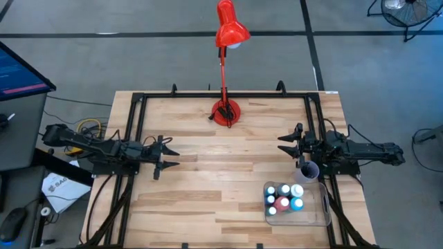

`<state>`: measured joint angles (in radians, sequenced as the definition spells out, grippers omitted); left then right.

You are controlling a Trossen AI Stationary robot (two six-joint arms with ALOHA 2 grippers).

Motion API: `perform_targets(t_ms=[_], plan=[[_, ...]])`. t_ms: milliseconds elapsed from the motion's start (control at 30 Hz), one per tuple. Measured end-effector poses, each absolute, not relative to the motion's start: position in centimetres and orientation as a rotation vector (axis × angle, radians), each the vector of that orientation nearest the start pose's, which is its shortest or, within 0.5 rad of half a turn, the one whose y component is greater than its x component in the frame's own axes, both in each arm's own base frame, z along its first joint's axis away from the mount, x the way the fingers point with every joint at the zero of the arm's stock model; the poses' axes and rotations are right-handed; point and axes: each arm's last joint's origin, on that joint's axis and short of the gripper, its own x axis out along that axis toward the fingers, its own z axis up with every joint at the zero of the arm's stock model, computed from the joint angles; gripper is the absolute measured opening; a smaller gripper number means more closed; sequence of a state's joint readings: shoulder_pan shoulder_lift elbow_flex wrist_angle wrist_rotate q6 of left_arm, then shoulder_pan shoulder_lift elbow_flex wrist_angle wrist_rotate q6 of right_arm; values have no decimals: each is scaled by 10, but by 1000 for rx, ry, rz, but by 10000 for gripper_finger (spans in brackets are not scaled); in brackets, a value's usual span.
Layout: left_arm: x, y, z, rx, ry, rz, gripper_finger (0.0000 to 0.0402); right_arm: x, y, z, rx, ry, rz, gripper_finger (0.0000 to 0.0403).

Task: Pick & Place Paint Supplies
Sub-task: Return to Home Position

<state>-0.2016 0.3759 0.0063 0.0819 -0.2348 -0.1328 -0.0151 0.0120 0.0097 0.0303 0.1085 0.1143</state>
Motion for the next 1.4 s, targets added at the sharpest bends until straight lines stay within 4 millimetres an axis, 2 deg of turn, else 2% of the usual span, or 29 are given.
perform_targets(t_ms=[1400], plan=[[116,-17,144,-77,247,49,163,98,-5,169,116,-35,-122,169]])
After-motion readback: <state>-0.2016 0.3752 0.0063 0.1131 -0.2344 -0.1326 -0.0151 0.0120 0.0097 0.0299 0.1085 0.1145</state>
